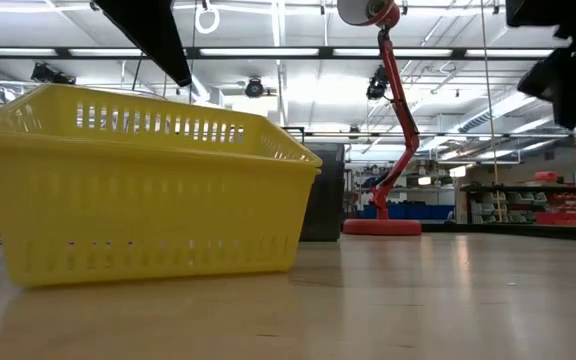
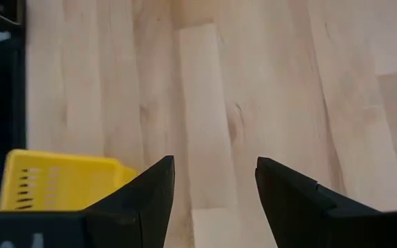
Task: Stack baskets by color
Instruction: Stack the bottom left yellow bin on top of the top yellow bin
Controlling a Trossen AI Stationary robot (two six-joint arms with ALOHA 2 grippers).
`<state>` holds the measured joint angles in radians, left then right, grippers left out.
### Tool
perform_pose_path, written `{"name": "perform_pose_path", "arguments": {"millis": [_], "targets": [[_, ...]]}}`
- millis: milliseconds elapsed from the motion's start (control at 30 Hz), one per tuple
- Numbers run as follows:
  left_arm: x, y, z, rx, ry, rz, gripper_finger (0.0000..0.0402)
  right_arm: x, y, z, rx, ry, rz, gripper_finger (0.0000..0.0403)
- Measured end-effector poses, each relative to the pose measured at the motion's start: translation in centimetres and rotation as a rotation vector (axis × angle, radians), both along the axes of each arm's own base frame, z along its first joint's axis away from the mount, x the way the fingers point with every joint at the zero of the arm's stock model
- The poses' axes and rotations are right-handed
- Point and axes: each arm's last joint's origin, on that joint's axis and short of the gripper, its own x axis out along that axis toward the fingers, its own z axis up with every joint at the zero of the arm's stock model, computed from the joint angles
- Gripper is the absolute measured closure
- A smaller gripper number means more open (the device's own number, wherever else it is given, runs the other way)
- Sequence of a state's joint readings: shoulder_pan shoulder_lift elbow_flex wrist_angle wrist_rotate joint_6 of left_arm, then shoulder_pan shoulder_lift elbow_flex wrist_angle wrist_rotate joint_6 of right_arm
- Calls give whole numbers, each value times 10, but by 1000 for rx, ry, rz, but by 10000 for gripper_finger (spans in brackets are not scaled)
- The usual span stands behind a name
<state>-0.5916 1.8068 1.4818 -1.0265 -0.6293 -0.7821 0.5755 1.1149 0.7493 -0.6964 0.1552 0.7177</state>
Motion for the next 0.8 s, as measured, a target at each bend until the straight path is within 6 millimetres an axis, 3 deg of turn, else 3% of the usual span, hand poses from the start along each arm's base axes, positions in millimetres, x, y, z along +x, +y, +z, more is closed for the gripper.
{"name": "perform_pose_path", "arguments": {"millis": [267, 533, 800], "targets": [[1, 0, 0, 13, 1, -16, 252, 6, 21, 9, -31, 98, -7, 195], [1, 0, 0, 30, 13, -46, 253, 7, 37, -5, -41, 252, -40, 195], [1, 1, 0, 36, 19, -51, 257, 6, 61, -16, 94, 321, -80, 195]]}}
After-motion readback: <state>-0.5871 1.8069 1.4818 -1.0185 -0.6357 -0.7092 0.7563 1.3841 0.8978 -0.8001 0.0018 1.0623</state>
